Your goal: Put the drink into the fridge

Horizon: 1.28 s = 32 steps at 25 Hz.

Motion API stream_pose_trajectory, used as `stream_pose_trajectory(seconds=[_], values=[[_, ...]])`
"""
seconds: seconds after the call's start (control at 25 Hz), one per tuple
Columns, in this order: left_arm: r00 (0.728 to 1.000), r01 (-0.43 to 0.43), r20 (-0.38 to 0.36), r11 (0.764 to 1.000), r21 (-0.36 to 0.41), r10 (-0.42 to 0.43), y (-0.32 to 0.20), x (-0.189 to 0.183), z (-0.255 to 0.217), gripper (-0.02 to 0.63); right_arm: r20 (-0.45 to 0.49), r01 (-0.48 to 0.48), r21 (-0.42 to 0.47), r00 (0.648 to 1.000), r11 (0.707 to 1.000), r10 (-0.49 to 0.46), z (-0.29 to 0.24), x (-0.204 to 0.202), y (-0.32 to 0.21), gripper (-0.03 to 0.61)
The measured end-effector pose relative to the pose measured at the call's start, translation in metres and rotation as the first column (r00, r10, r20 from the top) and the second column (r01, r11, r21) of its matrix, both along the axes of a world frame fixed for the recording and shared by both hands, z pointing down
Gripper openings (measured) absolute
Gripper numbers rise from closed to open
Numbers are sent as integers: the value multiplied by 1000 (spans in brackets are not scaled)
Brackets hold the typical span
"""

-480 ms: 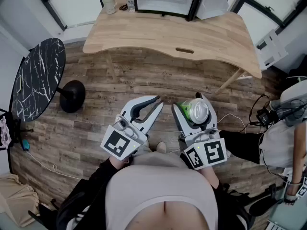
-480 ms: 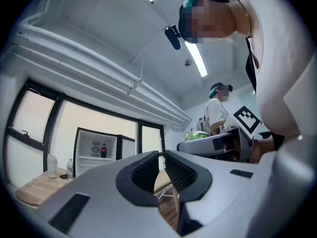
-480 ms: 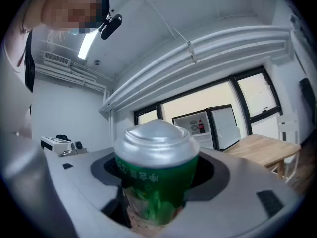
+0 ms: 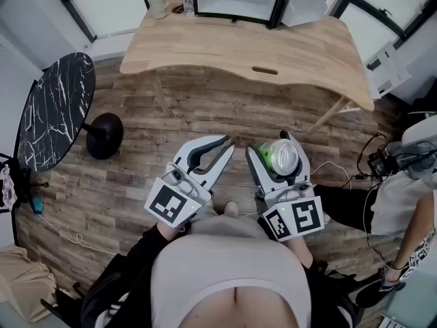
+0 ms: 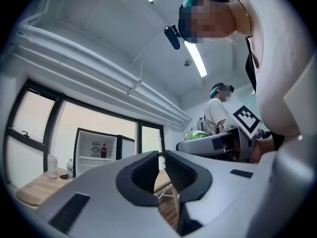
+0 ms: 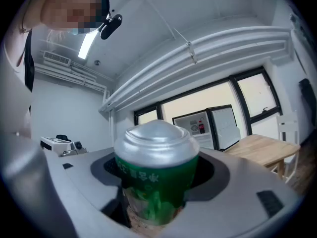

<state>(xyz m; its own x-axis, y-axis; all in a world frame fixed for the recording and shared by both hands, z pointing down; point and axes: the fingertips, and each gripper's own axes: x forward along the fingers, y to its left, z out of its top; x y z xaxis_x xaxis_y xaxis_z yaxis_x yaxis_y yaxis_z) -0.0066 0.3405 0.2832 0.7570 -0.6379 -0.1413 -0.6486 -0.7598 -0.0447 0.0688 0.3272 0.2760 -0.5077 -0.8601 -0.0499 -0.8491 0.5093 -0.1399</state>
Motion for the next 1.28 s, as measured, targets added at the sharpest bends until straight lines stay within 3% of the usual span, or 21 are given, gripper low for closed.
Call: stream_pose_trajectory(seconds=[1.28], values=[[999, -52, -5, 998, -24, 52, 3, -55, 17, 43, 41, -64, -46, 997, 997, 66, 18, -49, 6, 344]])
